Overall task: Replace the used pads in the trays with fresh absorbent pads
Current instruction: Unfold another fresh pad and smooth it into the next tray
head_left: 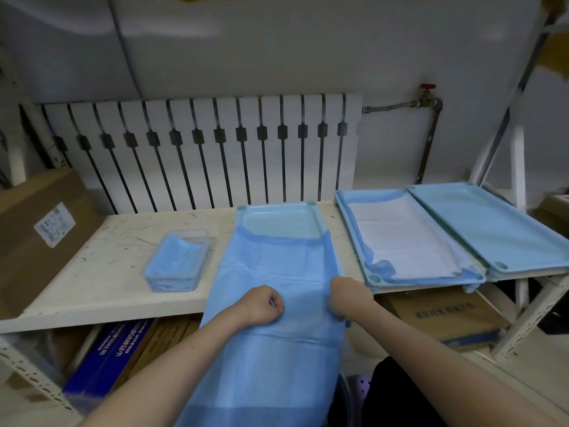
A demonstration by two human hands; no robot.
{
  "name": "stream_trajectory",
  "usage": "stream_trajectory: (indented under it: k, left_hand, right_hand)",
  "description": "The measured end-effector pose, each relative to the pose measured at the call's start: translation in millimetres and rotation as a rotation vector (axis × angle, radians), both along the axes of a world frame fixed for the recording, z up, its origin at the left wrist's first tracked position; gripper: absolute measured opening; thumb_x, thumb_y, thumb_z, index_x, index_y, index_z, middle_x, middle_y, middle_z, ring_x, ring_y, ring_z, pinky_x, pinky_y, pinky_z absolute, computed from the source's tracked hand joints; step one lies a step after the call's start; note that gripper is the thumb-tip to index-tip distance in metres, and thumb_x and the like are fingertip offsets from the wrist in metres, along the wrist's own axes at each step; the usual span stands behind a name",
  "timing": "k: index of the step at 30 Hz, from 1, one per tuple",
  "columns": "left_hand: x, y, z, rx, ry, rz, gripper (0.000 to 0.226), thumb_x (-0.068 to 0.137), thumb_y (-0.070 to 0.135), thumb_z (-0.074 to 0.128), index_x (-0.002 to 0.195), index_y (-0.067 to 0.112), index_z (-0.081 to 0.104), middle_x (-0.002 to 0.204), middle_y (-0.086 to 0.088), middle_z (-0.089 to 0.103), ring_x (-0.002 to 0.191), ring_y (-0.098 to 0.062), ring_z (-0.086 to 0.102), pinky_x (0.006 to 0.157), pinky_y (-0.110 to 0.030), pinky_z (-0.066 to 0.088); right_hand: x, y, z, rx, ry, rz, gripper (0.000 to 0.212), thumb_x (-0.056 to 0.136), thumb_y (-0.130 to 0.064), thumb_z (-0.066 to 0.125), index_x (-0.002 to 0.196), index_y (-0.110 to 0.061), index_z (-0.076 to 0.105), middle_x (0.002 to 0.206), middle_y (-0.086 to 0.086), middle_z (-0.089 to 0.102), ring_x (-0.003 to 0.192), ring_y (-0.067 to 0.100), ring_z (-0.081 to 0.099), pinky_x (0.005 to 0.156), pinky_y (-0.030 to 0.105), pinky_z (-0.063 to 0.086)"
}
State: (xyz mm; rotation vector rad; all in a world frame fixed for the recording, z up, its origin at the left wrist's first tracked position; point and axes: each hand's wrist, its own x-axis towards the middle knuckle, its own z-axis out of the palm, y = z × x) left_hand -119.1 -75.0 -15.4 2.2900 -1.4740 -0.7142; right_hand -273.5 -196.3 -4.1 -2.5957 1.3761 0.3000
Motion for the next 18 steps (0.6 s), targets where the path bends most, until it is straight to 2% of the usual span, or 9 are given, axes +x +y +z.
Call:
stream_trajectory:
  k: [2, 6, 8, 11, 14, 16, 18]
  left_hand:
    - [-0.8, 1.1, 1.7, 0.003, 0.008, 0.002, 0.013, 0.087, 0.016, 0.055, 0.079, 0.023, 0.062, 0.076, 0.013, 0.057, 0.078, -0.008, 0.055, 0.062, -0.009, 0.039]
    - [1.0, 3.7, 4.8, 0.025, 0.034, 0.008, 0.013, 0.086, 0.017, 0.055, 0.077, 0.024, 0.06, 0.072, 0.014, 0.056, 0.069, -0.004, 0.053, 0.062, -0.012, 0.04]
    - [1.2, 5.6, 5.6, 0.017, 0.052, 0.018, 0.012, 0.087, 0.017, 0.056, 0.077, 0.024, 0.06, 0.071, 0.015, 0.055, 0.065, 0.0, 0.051, 0.06, -0.01, 0.039]
    - [-0.3, 5.9, 7.6, -0.035, 0.092, 0.044, 0.01, 0.086, 0.016, 0.056, 0.081, 0.022, 0.063, 0.071, 0.013, 0.057, 0.064, 0.0, 0.052, 0.062, -0.012, 0.042]
    - [-4.2, 1.3, 13.4, -0.106, 0.192, 0.081, 0.014, 0.086, 0.012, 0.058, 0.077, 0.022, 0.063, 0.076, 0.004, 0.062, 0.067, -0.008, 0.056, 0.07, -0.023, 0.047]
    - [-9.1, -1.3, 19.4, -0.17, 0.328, 0.117, 0.012, 0.087, 0.012, 0.059, 0.078, 0.018, 0.062, 0.076, -0.003, 0.062, 0.066, -0.013, 0.056, 0.065, -0.027, 0.048]
    - [-12.8, -2.2, 26.9, -0.22, 0.487, 0.152, 0.006, 0.088, 0.019, 0.062, 0.083, 0.017, 0.062, 0.073, 0.0, 0.061, 0.064, -0.01, 0.057, 0.057, -0.021, 0.043]
  right_hand:
    - [3.5, -1.5, 2.5, 0.072, -0.022, -0.024, 0.028, 0.074, 0.003, 0.062, 0.071, -0.014, 0.039, 0.081, 0.005, 0.055, 0.078, 0.026, 0.059, 0.056, 0.028, 0.042]
    - [8.4, -4.2, -1.7, 0.174, -0.175, -0.12, 0.025, 0.068, -0.003, 0.058, 0.064, -0.015, 0.037, 0.062, 0.003, 0.044, 0.052, 0.019, 0.044, 0.045, 0.022, 0.032]
    - [7.8, -5.0, -6.4, 0.223, -0.275, -0.175, 0.019, 0.063, -0.007, 0.058, 0.061, -0.014, 0.04, 0.06, 0.004, 0.047, 0.052, 0.021, 0.048, 0.047, 0.021, 0.035]
    - [5.2, -10.0, -8.6, 0.307, -0.507, -0.257, 0.015, 0.058, -0.012, 0.067, 0.067, -0.01, 0.056, 0.065, 0.008, 0.061, 0.061, 0.023, 0.06, 0.055, 0.027, 0.047]
    - [4.2, -7.4, 9.4, 0.425, -0.749, -0.248, 0.019, 0.059, -0.006, 0.08, 0.058, -0.011, 0.062, 0.058, -0.002, 0.063, 0.061, 0.013, 0.059, 0.064, 0.027, 0.05]
    - [6.6, -3.6, 22.1, 0.531, -0.881, -0.215, 0.025, 0.063, -0.003, 0.083, 0.058, -0.014, 0.061, 0.055, -0.006, 0.061, 0.057, 0.008, 0.057, 0.061, 0.02, 0.05]
    - [10.5, 2.0, 35.0, 0.685, -0.958, -0.181, 0.024, 0.071, -0.005, 0.079, 0.065, -0.015, 0.059, 0.056, -0.004, 0.058, 0.051, 0.006, 0.052, 0.051, 0.015, 0.045]
